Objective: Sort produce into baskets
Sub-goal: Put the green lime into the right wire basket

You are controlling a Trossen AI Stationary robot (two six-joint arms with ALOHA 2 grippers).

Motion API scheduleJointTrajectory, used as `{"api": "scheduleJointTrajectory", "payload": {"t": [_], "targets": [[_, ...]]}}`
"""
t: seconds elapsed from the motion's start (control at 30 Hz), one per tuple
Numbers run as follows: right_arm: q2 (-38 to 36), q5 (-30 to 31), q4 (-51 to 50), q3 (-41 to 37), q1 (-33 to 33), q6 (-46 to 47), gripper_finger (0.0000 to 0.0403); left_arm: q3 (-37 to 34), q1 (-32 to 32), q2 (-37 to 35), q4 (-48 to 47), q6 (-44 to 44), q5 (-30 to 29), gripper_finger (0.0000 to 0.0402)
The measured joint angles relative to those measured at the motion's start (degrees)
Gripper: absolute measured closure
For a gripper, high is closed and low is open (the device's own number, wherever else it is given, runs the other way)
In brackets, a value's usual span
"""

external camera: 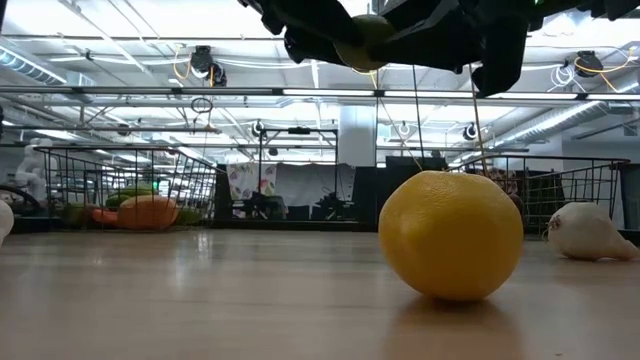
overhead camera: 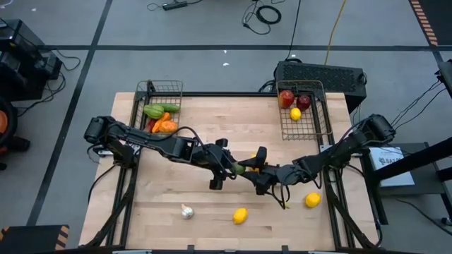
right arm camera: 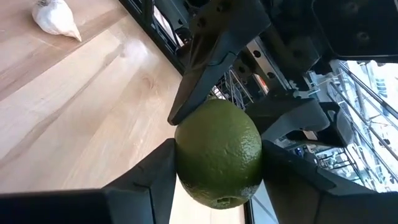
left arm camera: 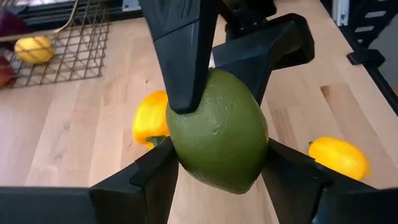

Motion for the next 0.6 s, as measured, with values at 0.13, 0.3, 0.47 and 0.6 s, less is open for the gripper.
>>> {"api": "scheduleJointTrajectory", "payload": {"t": [0.13, 0.3, 0.47, 0.6], "targets": [[0.00, 3.03, 0.11, 0.00, 0.65, -0.17, 0.0205, 0.00, -0.14, -0.56, -2.42, -0.62, -1.63, 0.0151], [-0.42, 13.36, 0.00, 0.00, 2.65, -2.01, 0.0204, 0.00, -0.68, -3.82, -5.34, -1.06, -10.03, 0.0095], [-1.64, 23.51, -0.07, 0.00, 4.16, -5.92, 0.0204, 0.00, -1.12, -7.68, -8.59, -2.90, -19.18, 0.0072], [-3.42, 34.31, 0.03, 0.00, 3.50, -12.35, 0.0204, 0.02, -2.12, -10.57, -9.19, -3.68, -21.53, 0.0071]]}}
